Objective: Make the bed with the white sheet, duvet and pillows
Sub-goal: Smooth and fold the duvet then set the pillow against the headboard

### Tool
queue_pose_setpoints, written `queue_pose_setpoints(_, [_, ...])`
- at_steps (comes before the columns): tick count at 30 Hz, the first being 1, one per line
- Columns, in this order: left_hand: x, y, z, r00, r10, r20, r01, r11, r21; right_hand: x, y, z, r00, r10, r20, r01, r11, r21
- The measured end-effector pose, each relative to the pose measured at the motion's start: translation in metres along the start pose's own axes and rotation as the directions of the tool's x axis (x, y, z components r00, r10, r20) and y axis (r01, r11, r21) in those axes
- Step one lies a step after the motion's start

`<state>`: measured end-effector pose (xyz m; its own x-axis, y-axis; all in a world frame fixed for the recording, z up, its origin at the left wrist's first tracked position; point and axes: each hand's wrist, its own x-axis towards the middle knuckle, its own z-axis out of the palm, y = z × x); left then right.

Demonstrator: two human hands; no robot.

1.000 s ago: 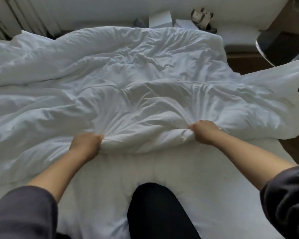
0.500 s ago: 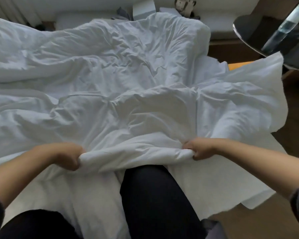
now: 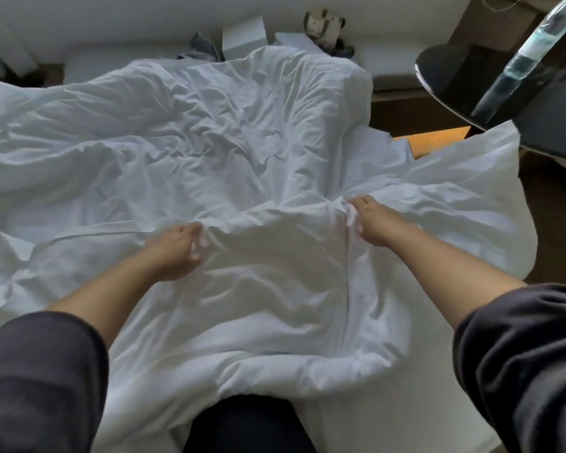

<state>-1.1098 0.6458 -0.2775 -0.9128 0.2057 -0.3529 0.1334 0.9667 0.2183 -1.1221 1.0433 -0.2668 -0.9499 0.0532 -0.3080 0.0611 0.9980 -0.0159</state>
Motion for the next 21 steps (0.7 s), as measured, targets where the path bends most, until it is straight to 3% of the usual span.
queue_pose_setpoints(4, [0.032, -0.018, 0.005, 0.999, -0.033, 0.022, 0.029, 0.989, 0.144, 0.053, 0.015, -0.003, 1.0, 0.016, 0.013, -0.015, 0.994, -0.108])
queue_pose_setpoints(6, [0.04, -0.024, 0.008, 0.999, 0.032, 0.036, -0.036, 0.993, 0.114, 0.074, 0.017, 0.003, 0.998, -0.028, 0.055, 0.036, 0.989, -0.142])
queue_pose_setpoints(8, [0.048, -0.026, 0.005, 0.996, 0.063, -0.064, -0.06, 0.997, 0.051, 0.088, 0.018, 0.014, 0.991, -0.054, 0.121, 0.084, 0.964, -0.253])
queue_pose_setpoints(10, [0.062, -0.035, -0.015, 0.955, 0.006, -0.297, 0.006, 0.999, 0.04, 0.103, 0.017, 0.01, 0.999, -0.032, -0.01, 0.029, 0.97, -0.24])
queue_pose_setpoints(12, [0.079, -0.057, -0.042, 0.866, -0.12, -0.486, 0.132, 0.991, -0.011, 0.122, 0.011, -0.01, 0.957, 0.05, -0.285, -0.063, 0.997, -0.036])
queue_pose_setpoints(14, [0.1, -0.074, -0.065, 0.81, -0.252, -0.53, 0.253, 0.965, -0.072, 0.142, 0.001, -0.031, 0.854, 0.134, -0.503, -0.048, 0.983, 0.18])
queue_pose_setpoints(15, [0.11, -0.076, -0.069, 0.816, -0.307, -0.49, 0.327, 0.944, -0.047, 0.149, -0.006, -0.034, 0.839, 0.157, -0.522, -0.027, 0.968, 0.249])
queue_pose_setpoints(18, [0.124, -0.052, -0.052, 0.859, -0.425, -0.285, 0.456, 0.888, 0.05, 0.153, -0.034, -0.001, 0.973, 0.094, -0.211, -0.033, 0.96, 0.277])
queue_pose_setpoints(19, [0.125, -0.036, -0.043, 0.876, -0.405, -0.263, 0.421, 0.907, 0.009, 0.151, -0.035, 0.016, 0.992, 0.083, -0.096, -0.054, 0.962, 0.267])
queue_pose_setpoints(21, [0.124, 0.002, -0.026, 0.927, -0.232, -0.295, 0.218, 0.973, -0.079, 0.146, -0.024, 0.028, 0.99, 0.096, -0.099, -0.054, 0.929, 0.365])
